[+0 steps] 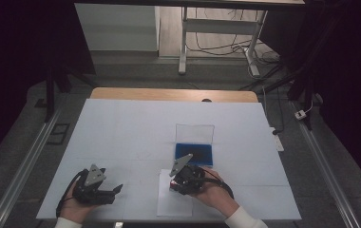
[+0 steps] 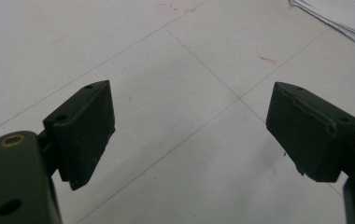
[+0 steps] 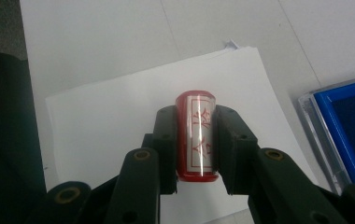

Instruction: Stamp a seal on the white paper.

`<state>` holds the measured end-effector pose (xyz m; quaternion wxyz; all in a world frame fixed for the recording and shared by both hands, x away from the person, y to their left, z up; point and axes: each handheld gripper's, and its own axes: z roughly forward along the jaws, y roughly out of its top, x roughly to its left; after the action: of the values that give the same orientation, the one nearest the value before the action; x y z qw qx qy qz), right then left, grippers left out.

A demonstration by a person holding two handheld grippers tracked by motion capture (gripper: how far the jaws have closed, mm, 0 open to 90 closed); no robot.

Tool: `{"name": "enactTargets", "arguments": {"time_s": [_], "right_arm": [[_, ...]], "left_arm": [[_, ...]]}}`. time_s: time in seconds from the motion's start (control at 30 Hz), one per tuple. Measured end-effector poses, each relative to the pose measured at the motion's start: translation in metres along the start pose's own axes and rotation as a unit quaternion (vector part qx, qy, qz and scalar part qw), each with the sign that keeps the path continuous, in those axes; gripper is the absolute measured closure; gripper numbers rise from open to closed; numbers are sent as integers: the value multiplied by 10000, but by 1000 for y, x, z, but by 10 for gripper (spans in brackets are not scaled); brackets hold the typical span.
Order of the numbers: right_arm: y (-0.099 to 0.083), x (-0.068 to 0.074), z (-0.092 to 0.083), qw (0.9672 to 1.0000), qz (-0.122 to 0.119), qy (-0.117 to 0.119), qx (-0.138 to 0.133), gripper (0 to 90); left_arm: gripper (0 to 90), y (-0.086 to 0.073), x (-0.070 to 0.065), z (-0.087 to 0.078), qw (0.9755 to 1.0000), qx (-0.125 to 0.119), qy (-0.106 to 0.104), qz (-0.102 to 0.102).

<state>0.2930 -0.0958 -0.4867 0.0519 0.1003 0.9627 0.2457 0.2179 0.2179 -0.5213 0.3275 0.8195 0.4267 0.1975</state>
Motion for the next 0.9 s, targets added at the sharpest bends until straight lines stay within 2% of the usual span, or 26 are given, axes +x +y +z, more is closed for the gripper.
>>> {"name": "enactTargets", "arguments": {"time_s": [0.03,0.27,0.9], "right_arm": [[0,-1,0,10000,-46,2,15,706],[-2,-2,1,9999,71,76,-93,707],[-4,-2,1,9998,-25,51,-184,705]], "left_arm": [[158,0,0,0,10000,-2,7,0],[158,0,-1,0,10000,-11,16,-3],[158,0,-1,0,10000,-6,19,-2]]}}
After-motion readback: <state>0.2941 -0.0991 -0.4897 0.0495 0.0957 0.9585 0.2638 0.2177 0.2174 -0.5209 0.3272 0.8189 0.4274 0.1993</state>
